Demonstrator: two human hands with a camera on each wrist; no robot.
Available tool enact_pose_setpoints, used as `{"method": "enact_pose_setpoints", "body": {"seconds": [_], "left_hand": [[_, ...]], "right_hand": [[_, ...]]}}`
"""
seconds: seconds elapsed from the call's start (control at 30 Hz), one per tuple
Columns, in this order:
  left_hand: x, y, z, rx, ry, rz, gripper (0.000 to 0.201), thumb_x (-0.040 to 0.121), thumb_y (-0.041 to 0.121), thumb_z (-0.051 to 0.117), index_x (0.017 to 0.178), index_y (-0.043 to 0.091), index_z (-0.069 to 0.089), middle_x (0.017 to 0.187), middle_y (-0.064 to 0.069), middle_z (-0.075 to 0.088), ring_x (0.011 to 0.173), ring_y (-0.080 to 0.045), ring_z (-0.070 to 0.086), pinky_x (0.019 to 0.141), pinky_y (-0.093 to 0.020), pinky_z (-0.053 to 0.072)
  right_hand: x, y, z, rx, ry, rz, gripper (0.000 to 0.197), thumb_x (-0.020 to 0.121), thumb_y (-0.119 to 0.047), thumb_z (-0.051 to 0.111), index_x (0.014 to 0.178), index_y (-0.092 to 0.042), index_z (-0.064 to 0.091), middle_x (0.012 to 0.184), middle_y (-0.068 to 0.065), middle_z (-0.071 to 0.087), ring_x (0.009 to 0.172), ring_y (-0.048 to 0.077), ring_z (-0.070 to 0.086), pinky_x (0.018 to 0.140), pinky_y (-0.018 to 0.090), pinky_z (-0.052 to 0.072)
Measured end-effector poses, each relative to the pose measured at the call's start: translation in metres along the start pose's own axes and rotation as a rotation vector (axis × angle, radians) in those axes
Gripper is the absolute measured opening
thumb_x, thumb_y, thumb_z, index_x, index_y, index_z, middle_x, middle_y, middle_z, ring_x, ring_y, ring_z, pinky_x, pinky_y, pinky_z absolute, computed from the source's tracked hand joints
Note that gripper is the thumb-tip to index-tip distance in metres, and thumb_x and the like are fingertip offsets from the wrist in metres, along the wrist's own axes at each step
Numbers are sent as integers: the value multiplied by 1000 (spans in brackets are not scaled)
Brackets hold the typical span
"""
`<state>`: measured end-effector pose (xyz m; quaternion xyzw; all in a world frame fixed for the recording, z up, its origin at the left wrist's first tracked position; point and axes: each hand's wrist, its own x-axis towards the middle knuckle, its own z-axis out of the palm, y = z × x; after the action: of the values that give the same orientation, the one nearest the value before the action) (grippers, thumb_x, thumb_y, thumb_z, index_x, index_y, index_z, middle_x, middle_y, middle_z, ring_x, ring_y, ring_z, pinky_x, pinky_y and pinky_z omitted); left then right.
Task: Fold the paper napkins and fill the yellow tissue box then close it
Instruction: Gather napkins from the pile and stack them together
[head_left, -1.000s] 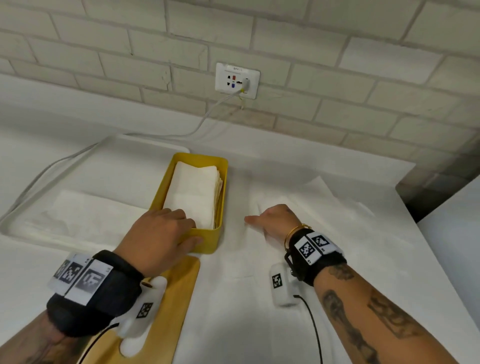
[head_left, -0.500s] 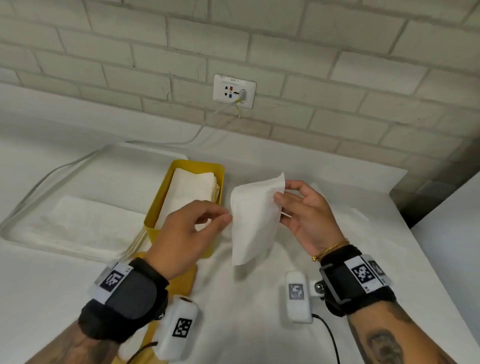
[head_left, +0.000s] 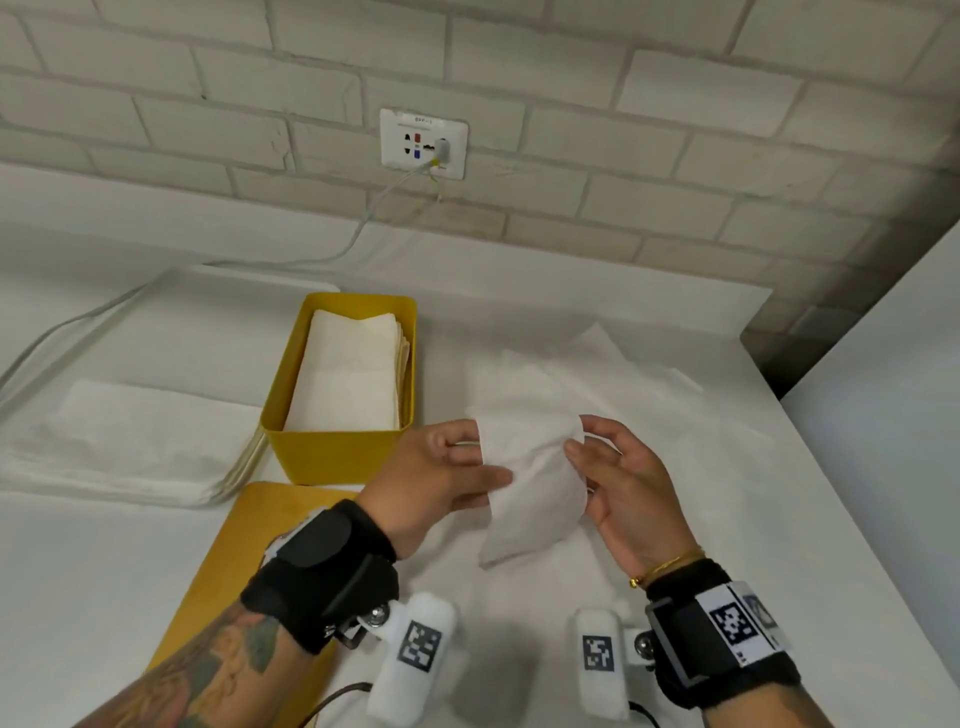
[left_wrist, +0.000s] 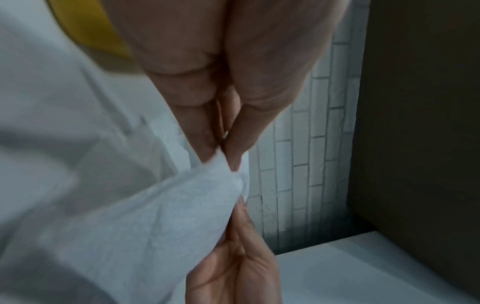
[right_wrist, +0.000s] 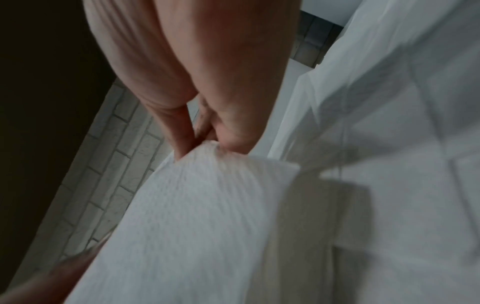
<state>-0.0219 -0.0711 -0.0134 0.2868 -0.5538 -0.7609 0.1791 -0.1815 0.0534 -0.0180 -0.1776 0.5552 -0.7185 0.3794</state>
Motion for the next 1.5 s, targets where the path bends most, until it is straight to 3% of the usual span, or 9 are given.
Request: {"method": "enact_pose_setpoints", "body": {"seconds": [0.17,0.3,0.37,0.57,0.8,1.07,1.3,1.43,1.5], "left_hand": [[-2,-2,-9,-245,0,-38,39,86,7,65,123,-4,64,103,-15,74,84,-19,73,73,-27,62],[-7,0,-2,-254,-83,-58,54,92,40,57,133,6,63,124,-11,71,110,-22,69,95,-35,56],[-7,0,3,-267,-70,-55,46,101,35,52,136,7,60,130,-14,68,121,-29,66,103,-42,51],[-4,-2,-2,-300,101,-42,33,102,25,53,123,3,65,118,-18,73,109,-33,71,97,-48,55],[-2,-5,-9,-398,109,-35,25,102,23,53,116,9,68,111,-13,76,97,-25,75,89,-41,59],[0,-12,-3,-469,77,-62,33,93,23,59,120,8,68,117,-16,74,100,-28,74,86,-43,61],[-3,-14,5,-464,53,-111,36,92,23,60,123,5,67,118,-19,73,98,-30,75,83,-44,62],[-6,-16,4,-459,60,-143,37,94,23,59,125,4,66,120,-19,72,103,-32,73,84,-43,62],[-8,-17,2,-466,78,-143,35,94,22,59,123,4,67,120,-19,72,103,-31,73,86,-44,61]], "right_hand": [[-3,6,-1,19,36,27,26,94,5,60,115,-11,64,92,6,76,84,16,73,68,25,59],[-4,10,9,-19,-27,44,30,95,3,60,121,-12,62,103,12,76,91,19,73,74,28,60],[-7,11,16,-50,-69,62,30,95,2,61,123,-10,61,106,13,76,94,21,74,75,30,60],[-24,31,20,-339,-220,152,53,79,-2,82,124,-14,56,110,11,76,101,28,74,88,47,60],[-40,17,-2,-614,-458,340,32,84,2,78,111,-4,61,86,17,75,73,30,73,63,31,59],[15,-39,-71,-330,398,245,19,93,-18,71,102,-2,65,74,13,68,58,22,65,53,29,55],[54,-26,-90,-288,504,324,23,89,-26,77,84,-9,63,62,3,56,41,12,48,39,19,40],[68,-26,-94,-279,557,187,21,90,-11,75,107,-11,63,64,4,49,36,9,36,35,18,29],[68,-29,-93,-342,573,117,16,88,-12,76,102,-14,67,73,6,55,46,13,41,39,20,35]]}}
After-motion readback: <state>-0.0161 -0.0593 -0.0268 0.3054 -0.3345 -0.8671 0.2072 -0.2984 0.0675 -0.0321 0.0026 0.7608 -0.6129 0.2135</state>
